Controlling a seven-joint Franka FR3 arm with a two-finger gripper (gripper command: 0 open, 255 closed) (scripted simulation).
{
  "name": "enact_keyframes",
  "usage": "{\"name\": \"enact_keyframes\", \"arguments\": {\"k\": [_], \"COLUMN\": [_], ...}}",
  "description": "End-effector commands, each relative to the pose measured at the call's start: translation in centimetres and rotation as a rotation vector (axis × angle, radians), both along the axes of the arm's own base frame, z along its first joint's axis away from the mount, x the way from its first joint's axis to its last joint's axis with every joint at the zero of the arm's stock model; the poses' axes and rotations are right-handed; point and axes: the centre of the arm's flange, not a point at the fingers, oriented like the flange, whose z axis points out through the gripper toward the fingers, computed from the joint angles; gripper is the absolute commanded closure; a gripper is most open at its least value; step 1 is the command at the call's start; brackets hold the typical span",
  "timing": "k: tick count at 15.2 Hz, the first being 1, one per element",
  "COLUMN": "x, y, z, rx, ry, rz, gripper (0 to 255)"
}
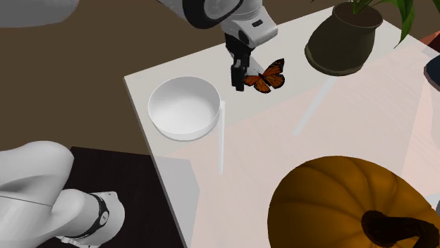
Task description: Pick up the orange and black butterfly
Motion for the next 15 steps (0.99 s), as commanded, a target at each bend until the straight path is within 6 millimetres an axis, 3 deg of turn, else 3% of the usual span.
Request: {"name": "enact_keyframes", "arguments": {"k": [1, 4, 11, 13, 14, 15], "x": [0.8, 1.7, 1.7, 1.7, 1.8, 1.8], "y": [2.2, 4.9, 4.9, 4.9, 5.0, 5.0], "z": [-1.1, -2.3, -6.3, -6.3, -6.3, -6.3], "rx": [-0.004, -0.008, -0.008, -0.008, -0.008, -0.008], "ry": [-0.002, -0.004, -0.004, -0.004, -0.004, -0.004], "rz": [-0.007, -0.012, -0.012, -0.012, -0.012, -0.012], "gripper": [0, 0, 0, 0, 255, 255]}}
